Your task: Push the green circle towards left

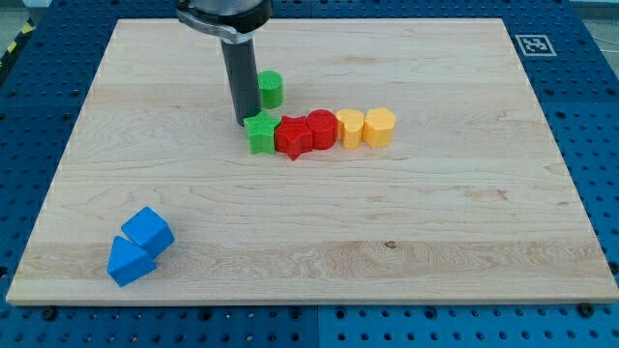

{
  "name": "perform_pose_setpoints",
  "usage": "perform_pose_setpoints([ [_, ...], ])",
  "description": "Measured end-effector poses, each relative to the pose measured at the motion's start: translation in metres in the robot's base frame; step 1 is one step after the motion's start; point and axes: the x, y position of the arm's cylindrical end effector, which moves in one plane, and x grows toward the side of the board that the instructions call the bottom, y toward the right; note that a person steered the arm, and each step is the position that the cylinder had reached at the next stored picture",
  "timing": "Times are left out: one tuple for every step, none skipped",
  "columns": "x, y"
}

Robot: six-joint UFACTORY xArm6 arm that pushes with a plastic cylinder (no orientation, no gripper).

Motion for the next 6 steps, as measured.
perform_pose_setpoints([
  [-0.001, 0.000],
  [-0.017, 0.000],
  [-0.017, 0.003],
  [-0.017, 0.015],
  [-0.017, 0.026],
  [-0.017, 0.030],
])
